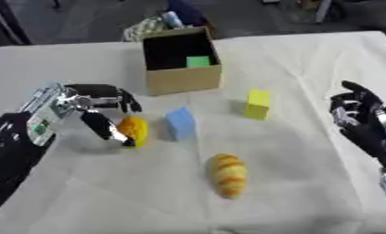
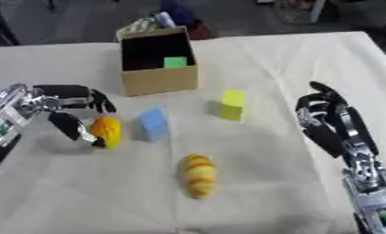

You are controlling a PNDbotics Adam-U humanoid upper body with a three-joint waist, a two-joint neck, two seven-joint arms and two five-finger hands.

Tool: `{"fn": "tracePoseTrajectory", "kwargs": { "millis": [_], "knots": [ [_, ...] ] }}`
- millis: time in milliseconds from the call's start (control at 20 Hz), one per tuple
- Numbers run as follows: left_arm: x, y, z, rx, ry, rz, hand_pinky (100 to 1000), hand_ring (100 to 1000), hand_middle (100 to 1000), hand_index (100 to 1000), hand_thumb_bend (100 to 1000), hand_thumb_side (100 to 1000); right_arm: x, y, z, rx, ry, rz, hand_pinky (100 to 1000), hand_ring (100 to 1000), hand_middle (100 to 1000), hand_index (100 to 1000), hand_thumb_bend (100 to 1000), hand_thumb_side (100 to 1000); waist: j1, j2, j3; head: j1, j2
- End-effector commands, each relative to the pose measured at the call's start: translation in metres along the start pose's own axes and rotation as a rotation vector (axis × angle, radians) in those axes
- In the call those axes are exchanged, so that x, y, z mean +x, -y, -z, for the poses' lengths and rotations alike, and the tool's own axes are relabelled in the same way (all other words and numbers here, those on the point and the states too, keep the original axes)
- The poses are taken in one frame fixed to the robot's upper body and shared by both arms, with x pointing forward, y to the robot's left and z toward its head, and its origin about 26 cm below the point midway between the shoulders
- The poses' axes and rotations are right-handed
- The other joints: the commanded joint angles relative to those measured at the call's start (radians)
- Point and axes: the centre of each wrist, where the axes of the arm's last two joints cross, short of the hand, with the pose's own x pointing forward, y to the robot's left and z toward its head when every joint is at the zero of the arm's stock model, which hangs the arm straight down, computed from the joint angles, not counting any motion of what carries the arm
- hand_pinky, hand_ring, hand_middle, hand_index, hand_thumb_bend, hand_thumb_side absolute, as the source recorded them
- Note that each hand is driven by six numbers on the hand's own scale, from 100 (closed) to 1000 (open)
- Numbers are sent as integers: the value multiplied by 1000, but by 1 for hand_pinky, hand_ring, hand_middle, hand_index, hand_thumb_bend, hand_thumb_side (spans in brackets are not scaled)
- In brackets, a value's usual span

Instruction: Pick up objects on the table and place them in the box.

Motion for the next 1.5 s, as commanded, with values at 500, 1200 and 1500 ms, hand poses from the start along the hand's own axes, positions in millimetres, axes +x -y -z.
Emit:
{"fn": "tracePoseTrajectory", "kwargs": {
  "millis": [500,1200,1500],
  "knots": [
    [-1,-4,-3,-16,-14,68,680,616,623,794,400,308,3,4,1,-5,12,-10,563,650,694,924,100,573,8,-29,-2,0,5],
    [21,-71,-54,286,47,106,548,461,447,639,244,133,1,4,0,-3,5,-6,563,649,693,924,100,574,13,-33,-9,-1,5],
    [26,-122,-49,441,-29,116,568,472,458,654,270,127,0,-1,-1,18,2,5,562,649,692,923,100,577,14,-39,-30,5,5]
  ]
}}
